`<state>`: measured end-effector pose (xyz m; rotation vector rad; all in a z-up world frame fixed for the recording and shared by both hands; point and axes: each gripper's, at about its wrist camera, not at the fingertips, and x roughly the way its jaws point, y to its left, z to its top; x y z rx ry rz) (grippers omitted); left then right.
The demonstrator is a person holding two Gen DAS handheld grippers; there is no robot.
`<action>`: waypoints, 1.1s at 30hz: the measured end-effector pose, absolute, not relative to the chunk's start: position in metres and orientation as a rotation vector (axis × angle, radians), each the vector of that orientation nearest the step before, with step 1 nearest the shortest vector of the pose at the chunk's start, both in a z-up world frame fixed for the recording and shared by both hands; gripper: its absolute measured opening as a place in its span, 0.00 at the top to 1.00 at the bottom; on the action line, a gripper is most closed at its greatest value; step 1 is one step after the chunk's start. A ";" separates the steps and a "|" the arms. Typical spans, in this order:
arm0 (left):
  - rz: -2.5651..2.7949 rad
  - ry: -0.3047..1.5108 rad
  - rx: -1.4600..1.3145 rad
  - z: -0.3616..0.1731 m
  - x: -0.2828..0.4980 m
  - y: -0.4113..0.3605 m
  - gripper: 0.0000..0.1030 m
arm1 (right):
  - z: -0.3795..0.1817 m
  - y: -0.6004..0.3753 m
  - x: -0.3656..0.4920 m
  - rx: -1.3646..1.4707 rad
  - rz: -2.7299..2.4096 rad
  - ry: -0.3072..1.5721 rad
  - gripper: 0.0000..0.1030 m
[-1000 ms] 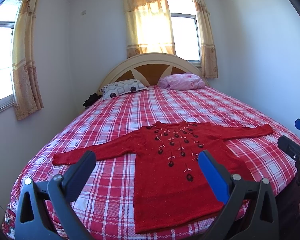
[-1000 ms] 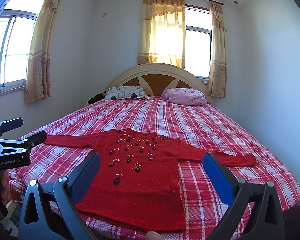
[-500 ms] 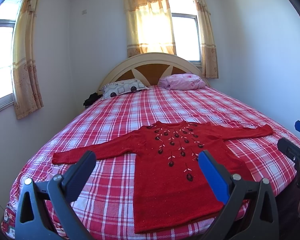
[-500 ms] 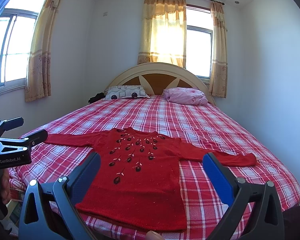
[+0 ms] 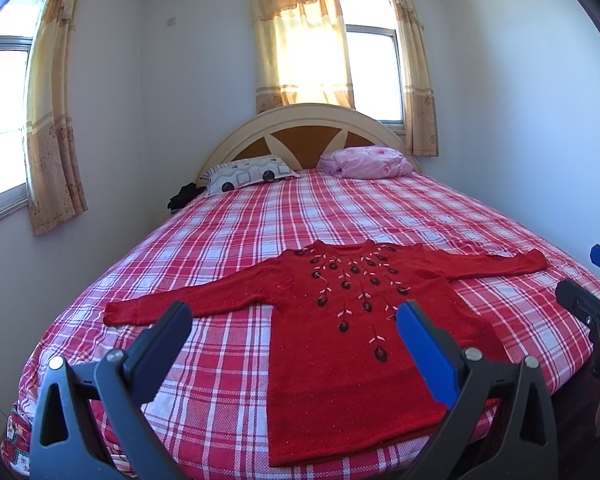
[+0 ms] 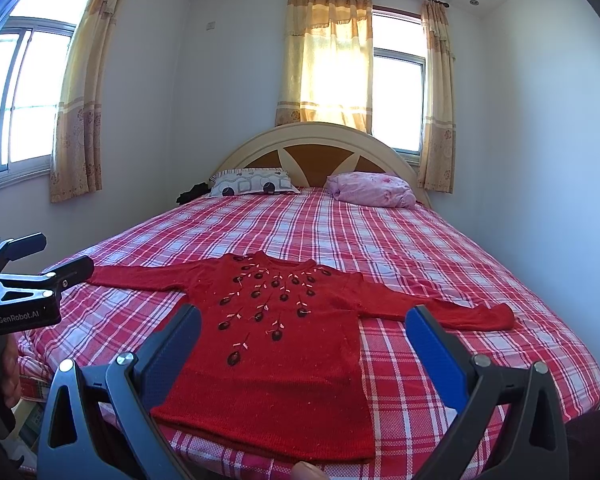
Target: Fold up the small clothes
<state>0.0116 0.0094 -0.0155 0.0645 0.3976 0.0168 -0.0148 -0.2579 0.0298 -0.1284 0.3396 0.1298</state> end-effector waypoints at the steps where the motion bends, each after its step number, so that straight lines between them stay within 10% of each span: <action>1: 0.017 0.398 0.064 -0.015 0.012 0.010 0.00 | 0.029 -0.257 -0.014 -0.128 0.130 0.340 0.01; 33: 0.029 0.620 0.111 -0.108 0.111 0.004 0.00 | -0.070 -0.351 0.103 0.094 0.073 0.614 0.01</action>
